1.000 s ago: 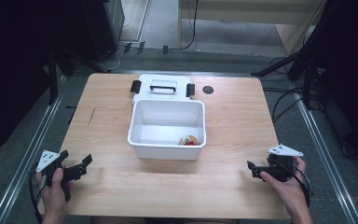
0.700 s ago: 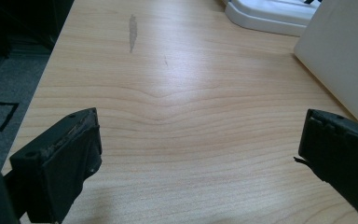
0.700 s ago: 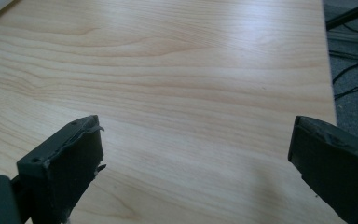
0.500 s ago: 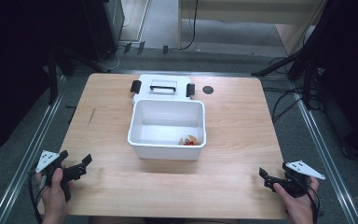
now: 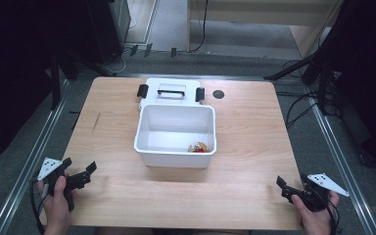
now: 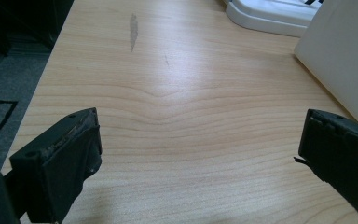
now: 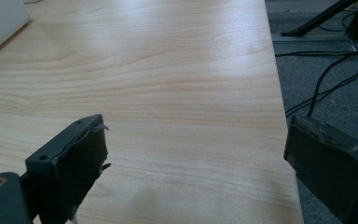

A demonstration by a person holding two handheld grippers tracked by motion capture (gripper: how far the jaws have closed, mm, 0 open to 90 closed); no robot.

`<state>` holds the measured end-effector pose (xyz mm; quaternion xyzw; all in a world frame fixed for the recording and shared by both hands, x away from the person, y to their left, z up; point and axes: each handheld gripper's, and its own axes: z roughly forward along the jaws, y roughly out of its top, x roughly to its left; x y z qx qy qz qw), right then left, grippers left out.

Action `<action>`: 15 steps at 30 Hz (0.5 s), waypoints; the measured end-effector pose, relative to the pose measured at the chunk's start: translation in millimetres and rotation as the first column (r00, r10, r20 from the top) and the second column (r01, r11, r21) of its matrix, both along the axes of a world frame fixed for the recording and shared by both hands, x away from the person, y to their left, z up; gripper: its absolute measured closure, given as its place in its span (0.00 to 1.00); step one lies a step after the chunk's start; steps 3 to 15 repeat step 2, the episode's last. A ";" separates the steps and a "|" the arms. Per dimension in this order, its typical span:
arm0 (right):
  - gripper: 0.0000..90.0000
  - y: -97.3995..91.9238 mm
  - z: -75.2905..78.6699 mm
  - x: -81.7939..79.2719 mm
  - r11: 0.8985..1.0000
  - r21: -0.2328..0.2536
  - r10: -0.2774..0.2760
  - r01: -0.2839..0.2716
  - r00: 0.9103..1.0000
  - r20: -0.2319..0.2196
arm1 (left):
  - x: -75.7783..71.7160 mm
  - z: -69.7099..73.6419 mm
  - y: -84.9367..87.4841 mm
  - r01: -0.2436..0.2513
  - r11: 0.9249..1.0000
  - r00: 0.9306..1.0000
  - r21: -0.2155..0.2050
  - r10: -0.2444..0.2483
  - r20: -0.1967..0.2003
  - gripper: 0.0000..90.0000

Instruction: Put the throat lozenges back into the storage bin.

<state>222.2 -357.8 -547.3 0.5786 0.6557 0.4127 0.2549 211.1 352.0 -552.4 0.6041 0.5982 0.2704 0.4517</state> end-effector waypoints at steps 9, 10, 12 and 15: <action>0.07 0.7 -0.1 0.1 1.000 -0.006 0.001 -0.001 1.000 0.001 | 0.1 -0.1 0.0 0.001 1.000 1.000 0.003 -0.001 0.000 0.00; 0.07 0.7 -0.1 0.1 1.000 -0.006 0.001 -0.001 1.000 0.001 | 0.1 -0.1 0.0 0.001 1.000 1.000 0.003 -0.001 0.000 0.00; 0.07 0.7 -0.1 0.1 1.000 -0.006 0.001 -0.001 1.000 0.001 | 0.1 -0.1 0.0 0.001 1.000 1.000 0.003 -0.001 0.000 0.00; 0.07 0.7 -0.1 0.1 1.000 -0.006 0.001 -0.001 1.000 0.001 | 0.1 -0.1 0.0 0.001 1.000 1.000 0.003 -0.001 0.000 0.00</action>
